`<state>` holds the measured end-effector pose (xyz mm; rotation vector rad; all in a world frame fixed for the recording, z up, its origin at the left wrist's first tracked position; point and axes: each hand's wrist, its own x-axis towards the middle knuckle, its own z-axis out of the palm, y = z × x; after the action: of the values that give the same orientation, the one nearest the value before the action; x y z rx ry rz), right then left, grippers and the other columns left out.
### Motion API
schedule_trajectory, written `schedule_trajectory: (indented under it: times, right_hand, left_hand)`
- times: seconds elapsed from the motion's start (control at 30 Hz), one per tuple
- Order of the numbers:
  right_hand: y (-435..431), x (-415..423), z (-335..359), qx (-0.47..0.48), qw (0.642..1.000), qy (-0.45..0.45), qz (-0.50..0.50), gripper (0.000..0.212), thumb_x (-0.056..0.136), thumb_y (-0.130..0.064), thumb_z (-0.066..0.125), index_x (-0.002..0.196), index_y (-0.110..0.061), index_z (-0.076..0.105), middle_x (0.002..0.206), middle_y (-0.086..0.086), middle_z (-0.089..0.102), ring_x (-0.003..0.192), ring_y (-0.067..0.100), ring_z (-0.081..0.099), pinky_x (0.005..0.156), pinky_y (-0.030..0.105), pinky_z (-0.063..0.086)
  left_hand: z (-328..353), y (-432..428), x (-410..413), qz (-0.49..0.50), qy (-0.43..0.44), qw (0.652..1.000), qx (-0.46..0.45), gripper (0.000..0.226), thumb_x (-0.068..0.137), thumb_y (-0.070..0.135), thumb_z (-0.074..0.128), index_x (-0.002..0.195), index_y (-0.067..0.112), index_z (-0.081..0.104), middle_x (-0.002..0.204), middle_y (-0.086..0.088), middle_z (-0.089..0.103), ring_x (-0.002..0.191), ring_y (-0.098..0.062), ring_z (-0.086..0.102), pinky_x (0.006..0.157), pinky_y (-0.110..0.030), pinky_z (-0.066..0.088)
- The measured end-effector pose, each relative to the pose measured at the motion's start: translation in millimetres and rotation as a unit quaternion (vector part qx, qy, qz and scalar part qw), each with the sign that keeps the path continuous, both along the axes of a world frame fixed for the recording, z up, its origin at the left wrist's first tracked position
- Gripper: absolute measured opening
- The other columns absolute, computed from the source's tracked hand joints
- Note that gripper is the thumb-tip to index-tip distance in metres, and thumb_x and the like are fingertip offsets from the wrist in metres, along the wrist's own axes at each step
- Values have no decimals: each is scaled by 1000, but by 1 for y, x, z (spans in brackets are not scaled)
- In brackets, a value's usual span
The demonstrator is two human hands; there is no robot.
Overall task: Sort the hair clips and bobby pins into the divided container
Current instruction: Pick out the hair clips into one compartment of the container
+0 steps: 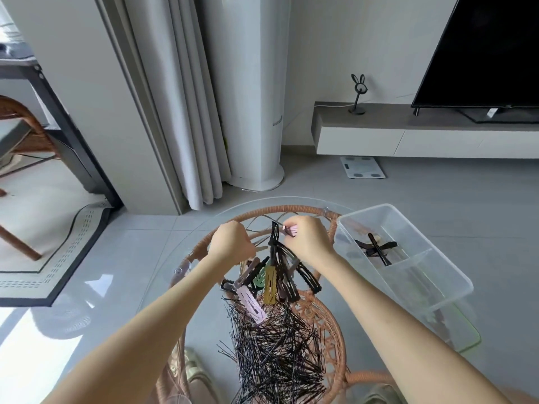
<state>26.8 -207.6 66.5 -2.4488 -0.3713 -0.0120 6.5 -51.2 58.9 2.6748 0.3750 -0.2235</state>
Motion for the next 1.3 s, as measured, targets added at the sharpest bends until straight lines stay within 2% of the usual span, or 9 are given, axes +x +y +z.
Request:
schedule_trajectory:
  times: [0.13, 0.3, 0.47, 0.63, 0.77, 0.87, 0.97, 1.1, 1.3]
  right_hand:
    - [-23, -2, 29, 39, 998, -36, -18, 20, 77, -1, 63, 95, -5, 71, 96, 11, 71, 83, 23, 63, 75, 33, 54]
    - [-86, 7, 52, 24, 993, -64, -99, 18, 74, -4, 66, 90, -8, 72, 96, 9, 72, 90, 28, 63, 79, 33, 50]
    - [-132, 19, 40, -52, 989, 33, -133, 13, 73, -12, 70, 83, -3, 71, 90, 14, 71, 89, 31, 63, 74, 32, 48]
    - [-150, 24, 24, -69, 986, 80, -129, 24, 75, -13, 67, 98, -10, 69, 104, 13, 69, 94, 28, 63, 80, 29, 46]
    - [-165, 24, 28, -58, 982, 21, -180, 24, 83, -9, 52, 98, -13, 70, 110, 9, 69, 104, 28, 61, 88, 32, 47]
    - [-179, 17, 36, -28, 972, -24, -231, 29, 84, -3, 46, 98, -13, 70, 106, 8, 70, 99, 29, 61, 80, 29, 45]
    - [-191, 8, 42, -2, 966, -56, -251, 30, 82, 0, 46, 96, -13, 69, 99, 7, 71, 95, 28, 61, 76, 28, 43]
    - [-188, -11, 50, 16, 967, -84, -240, 24, 86, -6, 48, 96, -12, 69, 96, 7, 72, 92, 26, 63, 76, 26, 44]
    - [-122, -41, 54, 39, 995, -59, -76, 20, 85, -19, 58, 103, -16, 67, 94, 1, 71, 85, 18, 65, 79, 27, 49]
  left_hand:
    - [13, 1, 0, 25, -20, 999, -14, 12, 66, 11, 71, 74, 3, 75, 49, 3, 53, 41, -11, 47, 38, -18, 41]
    - [29, 0, 6, 23, -22, 999, -24, 20, 65, 14, 72, 82, 3, 75, 75, -8, 73, 55, -18, 54, 50, -24, 50]
    - [45, -18, 12, -25, -57, 998, -14, 18, 66, 20, 70, 69, 2, 72, 59, -6, 49, 56, -22, 38, 45, -19, 31]
    - [75, -69, 14, -92, -100, 989, -61, 7, 69, 21, 71, 67, 15, 71, 64, -8, 56, 62, -20, 41, 56, -31, 43]
    - [88, -120, 19, -173, -136, 971, -88, 19, 72, 19, 72, 88, 10, 77, 84, -10, 73, 66, -18, 54, 67, -29, 51]
    - [82, -156, 31, -214, -135, 963, -94, 19, 72, 20, 72, 88, 11, 76, 83, -6, 72, 70, -18, 57, 61, -24, 45]
    - [69, -180, 40, -254, -118, 957, -73, 27, 76, 24, 71, 100, 10, 72, 99, -7, 72, 82, -21, 62, 74, -28, 51]
    - [60, -170, 45, -268, -79, 957, -78, 47, 78, 22, 69, 123, 11, 59, 125, -7, 63, 112, -22, 60, 94, -29, 46]
    - [52, -75, 35, -150, -81, 985, -16, 32, 82, 23, 63, 113, 13, 66, 119, -4, 66, 107, -21, 62, 89, -26, 47]
